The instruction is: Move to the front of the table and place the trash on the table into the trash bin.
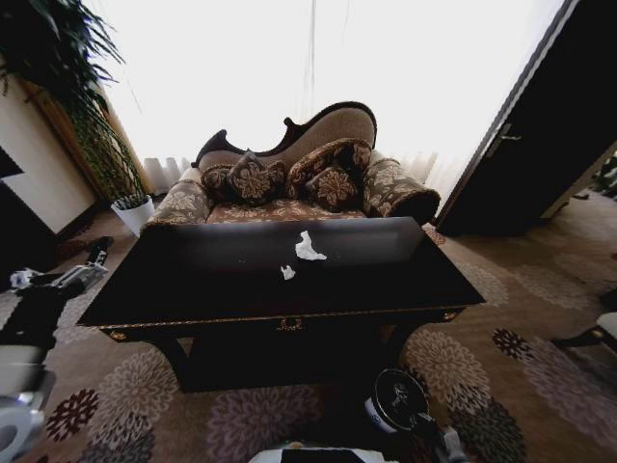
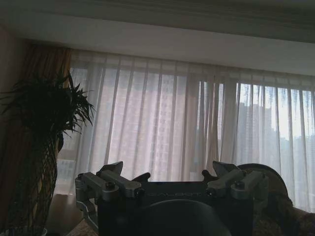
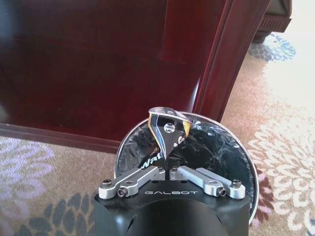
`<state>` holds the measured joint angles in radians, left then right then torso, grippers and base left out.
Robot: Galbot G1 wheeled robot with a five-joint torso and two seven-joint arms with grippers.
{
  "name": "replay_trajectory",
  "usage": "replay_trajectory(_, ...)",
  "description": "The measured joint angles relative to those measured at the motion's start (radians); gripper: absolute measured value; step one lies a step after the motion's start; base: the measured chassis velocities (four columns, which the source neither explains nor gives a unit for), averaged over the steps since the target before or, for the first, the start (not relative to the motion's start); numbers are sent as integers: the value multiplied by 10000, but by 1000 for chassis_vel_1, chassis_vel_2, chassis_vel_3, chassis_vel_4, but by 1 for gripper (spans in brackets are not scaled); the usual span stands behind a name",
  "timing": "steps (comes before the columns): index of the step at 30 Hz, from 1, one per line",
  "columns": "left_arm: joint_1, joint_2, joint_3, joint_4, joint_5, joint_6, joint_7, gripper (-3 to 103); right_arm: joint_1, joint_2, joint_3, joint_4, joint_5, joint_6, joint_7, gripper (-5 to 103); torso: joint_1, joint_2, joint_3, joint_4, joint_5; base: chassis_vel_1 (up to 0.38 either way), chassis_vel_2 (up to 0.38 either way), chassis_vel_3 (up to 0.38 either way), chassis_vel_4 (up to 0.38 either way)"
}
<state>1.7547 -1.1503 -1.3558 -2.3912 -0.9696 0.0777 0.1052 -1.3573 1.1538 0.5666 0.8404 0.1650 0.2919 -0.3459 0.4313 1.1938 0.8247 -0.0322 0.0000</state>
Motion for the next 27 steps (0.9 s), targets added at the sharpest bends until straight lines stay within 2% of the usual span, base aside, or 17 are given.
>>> replay_trajectory(8, 117, -105, -51, -33, 72, -4, 3, 100, 437, -13, -298, -468, 131, -252, 65, 0, 0, 0, 0, 0, 0, 0, 0, 0, 0)
replay_trajectory(10, 75, -114, -4, 13, 112, -1, 4, 100, 439, 39, -365, -457, 185, -288, 123, 11, 0, 0, 0, -2, 1, 0, 0, 0, 0)
replay_trajectory(11, 75, -114, -4, 13, 112, -1, 4, 100, 439, 39, -365, -457, 185, -288, 123, 11, 0, 0, 0, -2, 1, 0, 0, 0, 0)
replay_trajectory(13, -3, -108, 55, 71, 142, 5, 5, 100, 456, 66, -399, -471, 196, -301, 177, 21, 0, 0, 0, -1, -1, 0, 0, 0, 0)
replay_trajectory(14, -34, -102, 72, 94, 142, 9, 6, 100, 459, 68, -401, -485, 194, -301, 180, 21, 0, 0, 0, 0, 0, 0, 0, 0, 0)
replay_trajectory(15, -83, -87, 99, 128, 142, 16, 6, 100, 459, 65, -402, -509, 185, -302, 181, 32, 0, 0, 0, -1, 0, 0, 0, 0, 0)
replay_trajectory(17, -109, -73, 115, 151, 142, 19, 6, 100, 455, 59, -399, -515, 182, -302, 184, 32, 0, 0, 0, -2, 0, 0, 0, 0, 0)
replay_trajectory(20, -241, -17, 200, 248, 142, 26, 4, 100, 377, 44, -327, -454, 181, -302, 199, 48, 0, -1, 0, -1, 0, 0, 0, 0, 0)
replay_trajectory(22, -259, -12, 213, 256, 141, 27, 4, 100, 344, 41, -308, -413, 186, -302, 200, 48, 0, 0, 0, -1, 0, 0, 0, 0, 0)
replay_trajectory(25, -450, 0, 374, 327, 147, 32, 2, 100, -37, 33, -151, 209, 374, -302, 201, 65, 0, 0, 0, -1, -1, 0, 0, 0, 0)
replay_trajectory(26, -450, 0, 374, 327, 147, 32, 2, 100, -37, 33, -151, 209, 374, -302, 201, 65, 0, 0, 0, -1, -1, 0, 0, 0, 0)
replay_trajectory(27, -559, -8, 484, 370, 173, 33, -1, 100, -290, 57, -44, 618, 451, -289, 208, 70, 0, 0, 0, -1, 0, 0, 0, 0, 0)
